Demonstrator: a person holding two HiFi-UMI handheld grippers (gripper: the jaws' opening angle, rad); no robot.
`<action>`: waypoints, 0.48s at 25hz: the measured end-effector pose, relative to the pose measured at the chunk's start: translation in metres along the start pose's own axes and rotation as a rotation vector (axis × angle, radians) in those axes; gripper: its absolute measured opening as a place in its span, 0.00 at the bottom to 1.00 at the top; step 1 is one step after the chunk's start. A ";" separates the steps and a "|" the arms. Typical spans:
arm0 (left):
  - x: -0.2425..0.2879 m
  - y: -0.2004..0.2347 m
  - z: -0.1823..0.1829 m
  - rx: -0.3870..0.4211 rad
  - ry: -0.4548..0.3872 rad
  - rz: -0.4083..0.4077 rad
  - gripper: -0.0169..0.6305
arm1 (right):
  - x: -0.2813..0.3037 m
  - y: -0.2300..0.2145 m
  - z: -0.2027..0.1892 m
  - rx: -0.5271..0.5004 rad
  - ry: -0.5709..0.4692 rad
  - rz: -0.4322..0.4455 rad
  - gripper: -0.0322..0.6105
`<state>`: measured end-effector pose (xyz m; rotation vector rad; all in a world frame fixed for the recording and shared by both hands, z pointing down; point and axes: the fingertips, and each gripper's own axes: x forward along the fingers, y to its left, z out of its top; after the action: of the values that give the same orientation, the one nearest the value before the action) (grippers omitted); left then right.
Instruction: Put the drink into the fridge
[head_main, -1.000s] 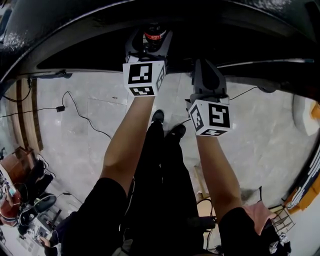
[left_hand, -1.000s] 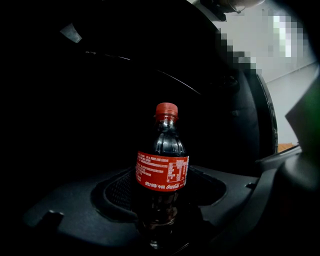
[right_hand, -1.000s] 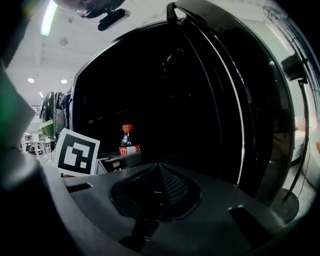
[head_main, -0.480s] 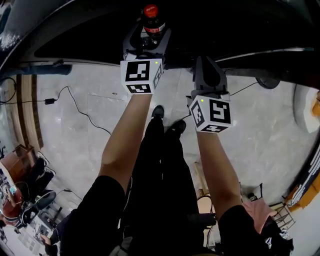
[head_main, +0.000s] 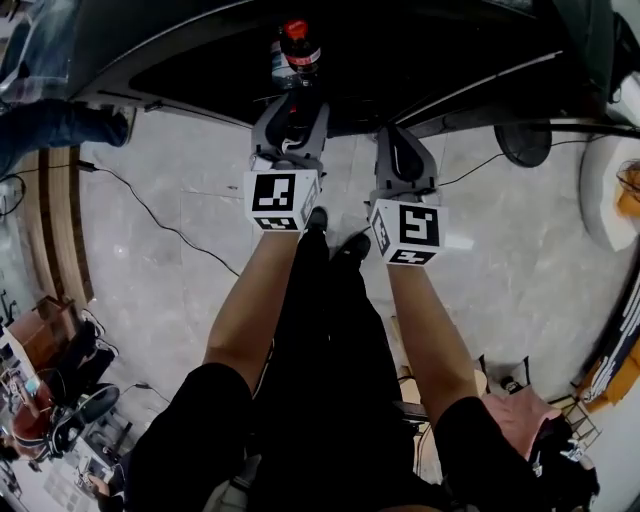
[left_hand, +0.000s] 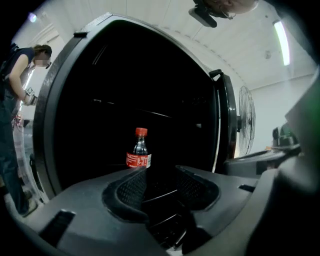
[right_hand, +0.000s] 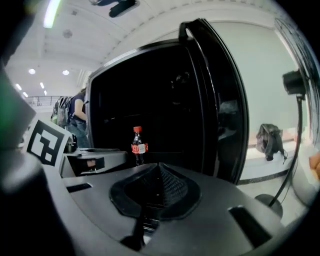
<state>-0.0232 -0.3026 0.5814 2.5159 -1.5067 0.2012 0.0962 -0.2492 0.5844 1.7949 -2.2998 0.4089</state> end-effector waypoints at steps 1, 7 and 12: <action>-0.012 -0.007 0.006 -0.007 0.004 -0.006 0.31 | -0.011 0.003 0.008 -0.033 -0.004 -0.003 0.09; -0.076 -0.027 0.073 -0.030 0.008 -0.056 0.08 | -0.067 0.021 0.080 -0.032 -0.043 -0.048 0.09; -0.117 -0.051 0.139 -0.049 -0.012 -0.107 0.05 | -0.124 0.015 0.141 -0.015 -0.070 -0.087 0.09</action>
<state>-0.0319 -0.2128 0.4158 2.5549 -1.3593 0.1318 0.1139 -0.1792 0.4107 1.9229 -2.2541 0.3188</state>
